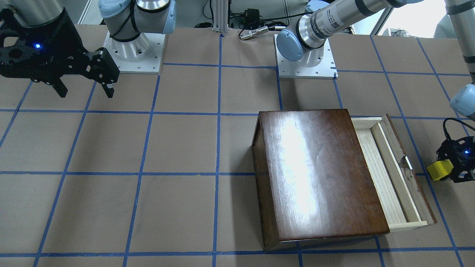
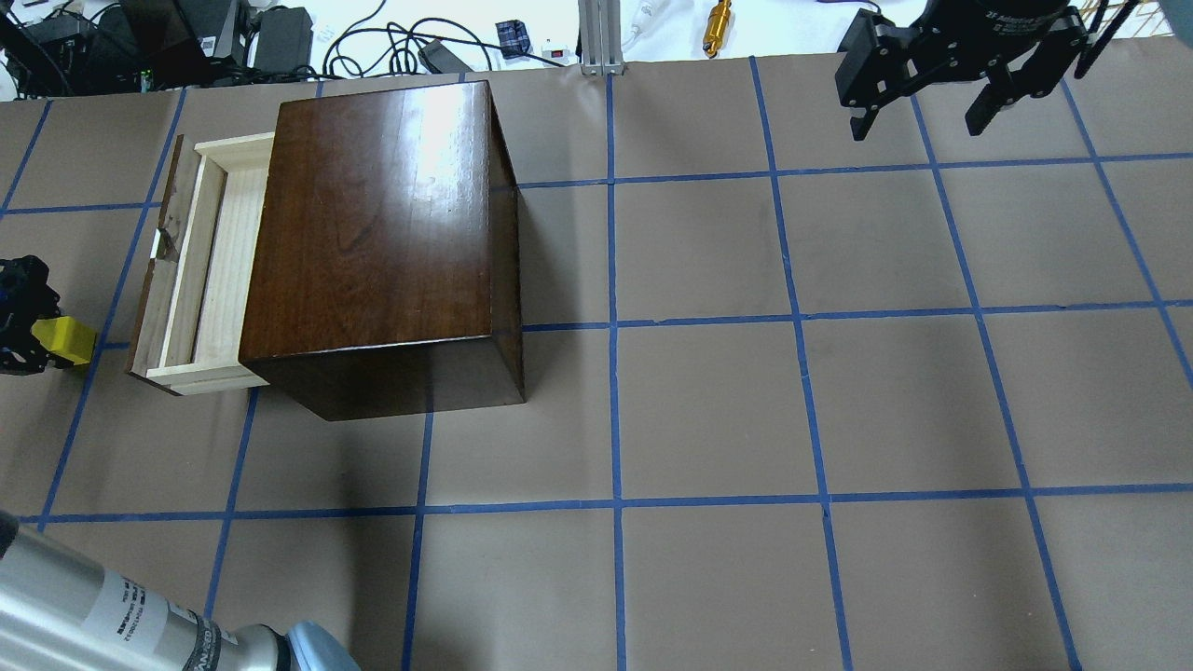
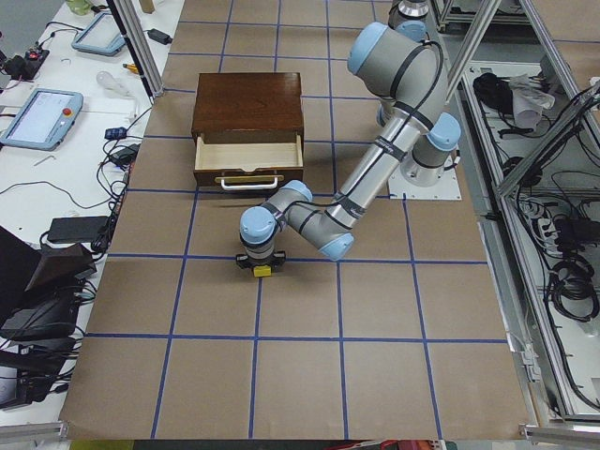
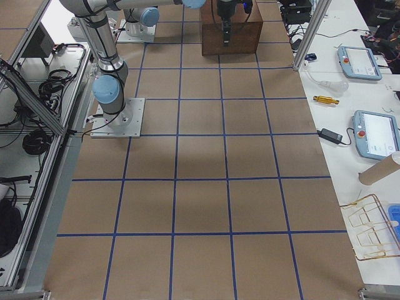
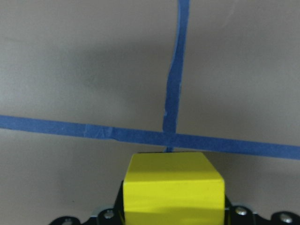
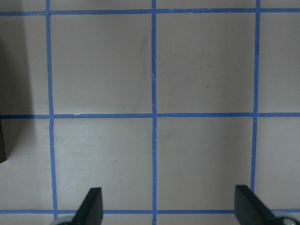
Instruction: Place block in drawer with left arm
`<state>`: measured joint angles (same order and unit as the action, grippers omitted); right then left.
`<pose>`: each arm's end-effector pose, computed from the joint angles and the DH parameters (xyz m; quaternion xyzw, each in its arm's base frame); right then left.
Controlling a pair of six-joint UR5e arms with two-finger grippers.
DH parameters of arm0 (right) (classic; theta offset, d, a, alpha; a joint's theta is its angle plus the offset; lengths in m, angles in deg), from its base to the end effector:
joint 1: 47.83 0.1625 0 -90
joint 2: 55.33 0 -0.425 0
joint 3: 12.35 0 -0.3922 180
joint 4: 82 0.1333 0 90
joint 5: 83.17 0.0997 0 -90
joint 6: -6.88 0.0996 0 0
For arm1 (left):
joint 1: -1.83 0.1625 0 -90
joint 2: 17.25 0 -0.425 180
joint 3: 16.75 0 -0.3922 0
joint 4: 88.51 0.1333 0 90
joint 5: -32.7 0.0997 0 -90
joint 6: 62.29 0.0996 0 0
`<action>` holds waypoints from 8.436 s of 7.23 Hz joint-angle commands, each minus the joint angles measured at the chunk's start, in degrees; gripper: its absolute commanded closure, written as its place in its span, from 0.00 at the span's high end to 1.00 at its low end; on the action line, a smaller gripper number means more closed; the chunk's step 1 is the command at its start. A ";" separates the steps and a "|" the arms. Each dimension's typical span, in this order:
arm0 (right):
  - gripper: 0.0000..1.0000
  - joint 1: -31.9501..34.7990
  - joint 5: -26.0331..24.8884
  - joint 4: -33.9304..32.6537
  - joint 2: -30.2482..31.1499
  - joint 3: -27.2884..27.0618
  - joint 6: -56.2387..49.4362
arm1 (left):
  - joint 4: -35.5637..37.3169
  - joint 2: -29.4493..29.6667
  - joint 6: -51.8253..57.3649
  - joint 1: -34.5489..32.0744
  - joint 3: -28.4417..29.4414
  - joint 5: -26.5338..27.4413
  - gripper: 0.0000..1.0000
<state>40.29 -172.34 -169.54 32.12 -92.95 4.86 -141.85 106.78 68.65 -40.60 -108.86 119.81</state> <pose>0.1178 -0.5195 0.5422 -0.0015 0.9992 -0.0385 0.0059 0.3903 -0.5441 0.1848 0.6649 0.7465 -0.0253 0.0042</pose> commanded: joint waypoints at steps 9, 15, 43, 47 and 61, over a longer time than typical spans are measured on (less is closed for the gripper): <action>1.00 0.03 0.06 0.00 0.00 0.00 0.09 | -28.72 -18.45 -14.00 -15.10 9.23 -2.56 0.00; 1.00 -0.06 0.06 0.00 -0.09 0.00 0.00 | -22.35 -18.56 -20.30 -24.62 1.86 -2.73 0.00; 1.00 -0.06 -0.03 0.00 0.00 0.00 0.00 | -31.65 -29.37 -101.48 -43.07 4.12 -0.46 1.00; 1.00 0.03 0.06 0.00 0.00 0.00 0.00 | -30.95 -30.06 -124.76 -47.74 4.91 3.25 1.00; 1.00 -0.06 0.06 0.00 -0.09 0.00 0.00 | -35.08 -32.09 -127.87 -47.21 4.57 1.93 1.00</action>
<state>40.28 -172.32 -169.54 32.07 -92.95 4.86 -176.93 74.69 -59.21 -87.75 -104.20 121.73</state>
